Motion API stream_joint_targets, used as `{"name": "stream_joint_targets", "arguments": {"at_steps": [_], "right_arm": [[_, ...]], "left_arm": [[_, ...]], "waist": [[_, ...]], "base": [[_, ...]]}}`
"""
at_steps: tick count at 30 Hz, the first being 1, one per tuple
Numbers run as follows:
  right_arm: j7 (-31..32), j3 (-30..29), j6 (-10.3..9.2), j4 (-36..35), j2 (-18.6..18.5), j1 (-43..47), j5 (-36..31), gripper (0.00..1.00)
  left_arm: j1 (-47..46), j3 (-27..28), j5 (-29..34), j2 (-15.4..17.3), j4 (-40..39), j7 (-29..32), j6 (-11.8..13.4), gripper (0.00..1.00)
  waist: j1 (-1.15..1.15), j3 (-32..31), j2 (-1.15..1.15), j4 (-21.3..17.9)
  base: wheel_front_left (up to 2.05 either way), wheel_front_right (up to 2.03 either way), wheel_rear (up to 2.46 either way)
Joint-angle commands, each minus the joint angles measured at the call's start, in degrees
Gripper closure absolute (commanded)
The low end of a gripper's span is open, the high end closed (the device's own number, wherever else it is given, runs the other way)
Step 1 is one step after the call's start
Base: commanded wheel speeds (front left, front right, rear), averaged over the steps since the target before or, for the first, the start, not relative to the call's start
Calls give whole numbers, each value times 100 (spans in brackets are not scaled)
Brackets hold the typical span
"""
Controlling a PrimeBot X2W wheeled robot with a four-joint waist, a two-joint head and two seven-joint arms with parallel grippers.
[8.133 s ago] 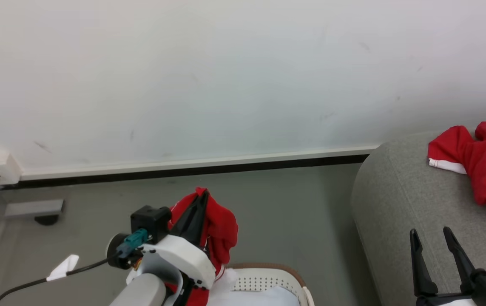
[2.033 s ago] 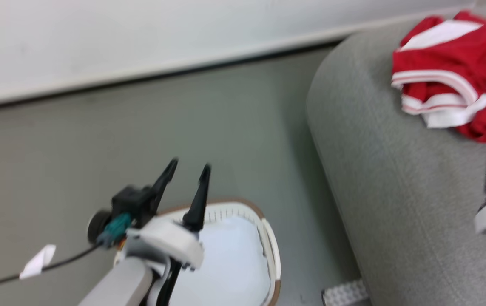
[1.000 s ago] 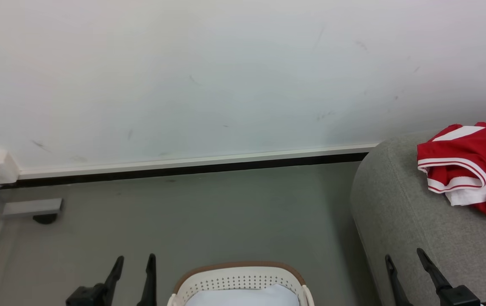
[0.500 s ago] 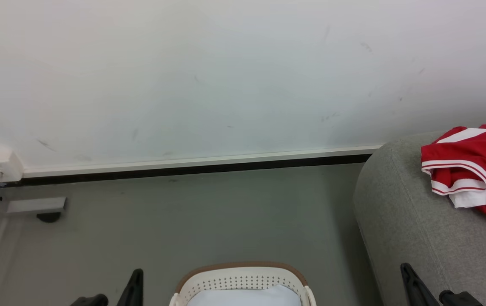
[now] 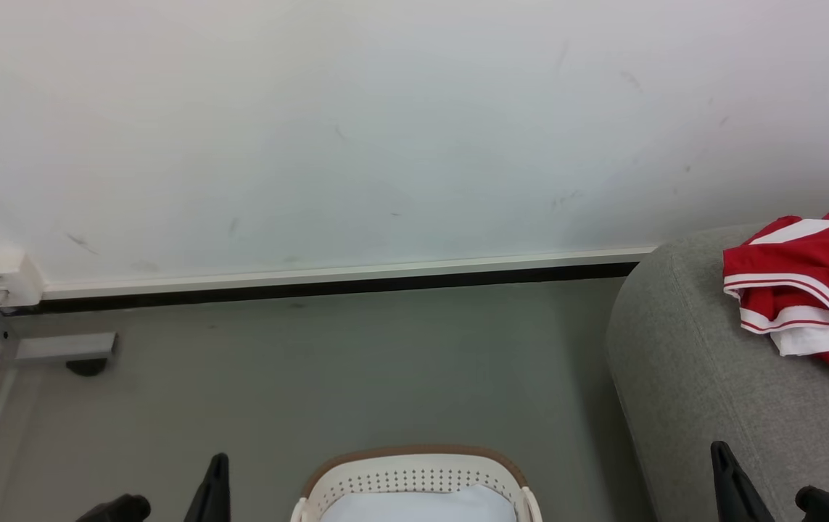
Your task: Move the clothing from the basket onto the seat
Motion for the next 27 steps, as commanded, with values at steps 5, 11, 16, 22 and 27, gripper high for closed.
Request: {"name": "stream_joint_targets", "arguments": {"at_steps": [5, 11, 16, 22, 27], "right_arm": [[142, -95, -3, -155, -44, -213, 677, 100], [278, -154, -4, -195, -48, -252, 1252, 100], [383, -203, -4, -225, -51, -289, 1707, 100], [502, -256, -5, -258, -56, -317, 2212, 100], [594, -295, -6, -288, -60, -346, 2614, 100]], "left_arm": [[-195, 161, -572, -10, -153, 146, -53, 100], [-234, 273, -1048, -40, -201, 281, -91, 100], [-264, 359, -1420, -65, -234, 388, -121, 100], [-295, 460, -1840, -92, -274, 507, -160, 100], [-325, 537, -2170, -110, -303, 608, -190, 100]], "waist": [[0, 8, 0, 15], [0, 16, 0, 32], [0, 23, 0, 46], [0, 31, 0, 63], [0, 38, 0, 76]], "base": [[0, 0, 0], [0, 0, 0], [0, 0, 0], [0, 0, 0], [0, 0, 0]]}}
